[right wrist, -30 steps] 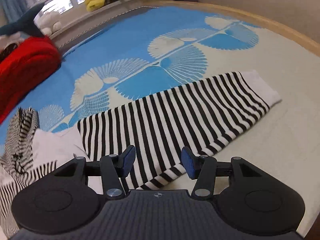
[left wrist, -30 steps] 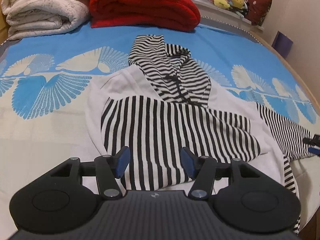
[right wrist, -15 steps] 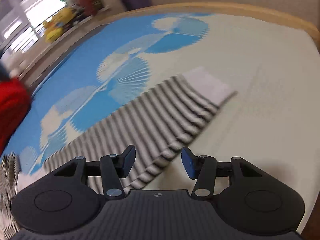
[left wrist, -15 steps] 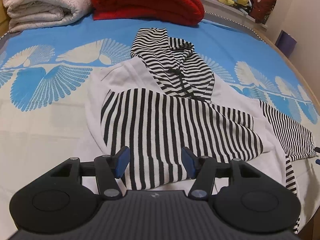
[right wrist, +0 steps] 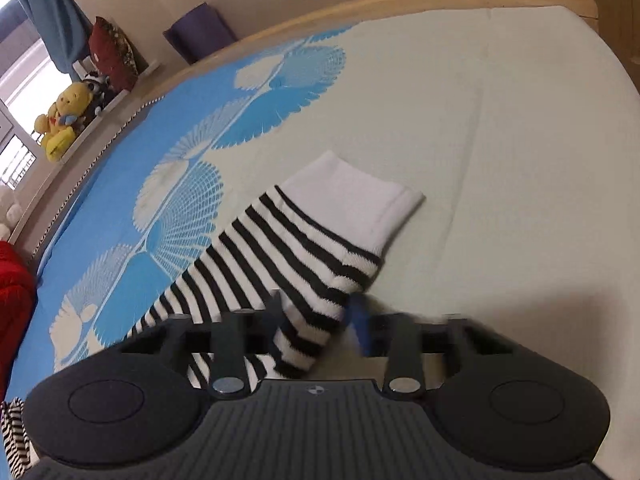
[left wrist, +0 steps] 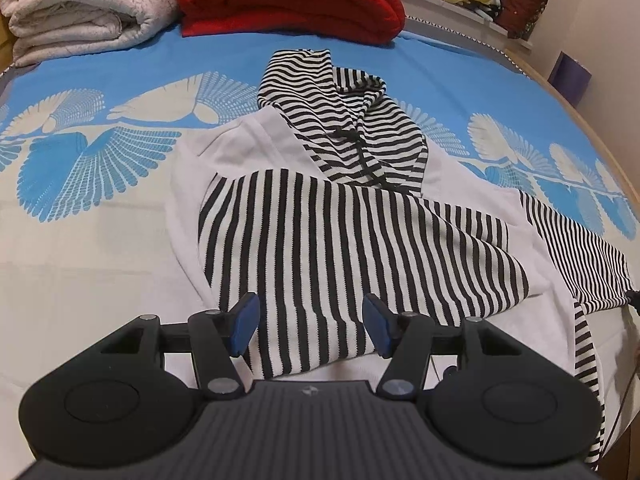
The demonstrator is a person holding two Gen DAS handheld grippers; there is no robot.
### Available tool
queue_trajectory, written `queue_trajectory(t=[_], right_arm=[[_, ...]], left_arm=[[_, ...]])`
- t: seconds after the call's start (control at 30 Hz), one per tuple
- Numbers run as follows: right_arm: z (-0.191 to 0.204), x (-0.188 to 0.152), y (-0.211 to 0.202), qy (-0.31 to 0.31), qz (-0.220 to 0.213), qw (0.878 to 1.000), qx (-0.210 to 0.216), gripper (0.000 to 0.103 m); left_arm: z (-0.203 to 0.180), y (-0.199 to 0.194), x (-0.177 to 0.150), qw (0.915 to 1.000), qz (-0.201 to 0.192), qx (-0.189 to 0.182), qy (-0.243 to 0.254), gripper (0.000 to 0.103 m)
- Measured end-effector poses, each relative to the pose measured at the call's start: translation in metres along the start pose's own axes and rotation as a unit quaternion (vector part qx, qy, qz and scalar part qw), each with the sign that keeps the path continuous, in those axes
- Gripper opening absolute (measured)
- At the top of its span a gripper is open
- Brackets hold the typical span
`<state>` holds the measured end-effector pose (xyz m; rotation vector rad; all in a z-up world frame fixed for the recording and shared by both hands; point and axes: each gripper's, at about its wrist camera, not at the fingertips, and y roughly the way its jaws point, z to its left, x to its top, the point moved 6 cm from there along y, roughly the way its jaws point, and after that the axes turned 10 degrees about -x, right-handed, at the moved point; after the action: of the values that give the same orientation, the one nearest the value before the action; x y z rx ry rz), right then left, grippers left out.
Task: Fold small clothes
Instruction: 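Close the right gripper on the white sleeve cuff, then carry the sleeve across the shirt front with the right gripper and release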
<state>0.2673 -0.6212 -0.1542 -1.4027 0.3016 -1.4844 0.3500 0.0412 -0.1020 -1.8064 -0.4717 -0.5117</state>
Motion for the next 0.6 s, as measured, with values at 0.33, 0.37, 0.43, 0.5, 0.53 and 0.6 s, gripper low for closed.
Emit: queue_trajectory(t=[0.33, 0.37, 0.43, 0.5, 0.53, 0.6], right_arm=[[0.144, -0.025, -0.112, -0.224, -0.259, 0.939, -0.034, 0.005], [0.178, -0.050, -0.139, -0.271, -0.288, 0.918, 0.018, 0.005], [0.227, -0.104, -0.185, -0.327, -0.298, 0.887, 0.132, 0.005], [0.261, -0.161, -0.224, -0.366, -0.264, 0.858, 0.245, 0.005], [0.276, -0.194, -0.240, -0.387, -0.215, 0.843, 0.304, 0.007], [0.293, -0.255, -0.257, -0.435, -0.092, 0.810, 0.383, 0.010]], left_arm=[[0.044, -0.019, 0.014, 0.9979, -0.020, 0.008, -0.061, 0.062], [0.051, -0.022, 0.016, 0.9972, -0.024, 0.008, -0.070, 0.062], [0.065, -0.030, 0.021, 0.9951, -0.034, 0.013, -0.091, 0.062], [0.078, -0.037, 0.025, 0.9925, -0.043, 0.016, -0.113, 0.062], [0.084, -0.040, 0.027, 0.9913, -0.046, 0.016, -0.122, 0.062], [0.094, -0.045, 0.028, 0.9890, -0.050, 0.014, -0.138, 0.062]])
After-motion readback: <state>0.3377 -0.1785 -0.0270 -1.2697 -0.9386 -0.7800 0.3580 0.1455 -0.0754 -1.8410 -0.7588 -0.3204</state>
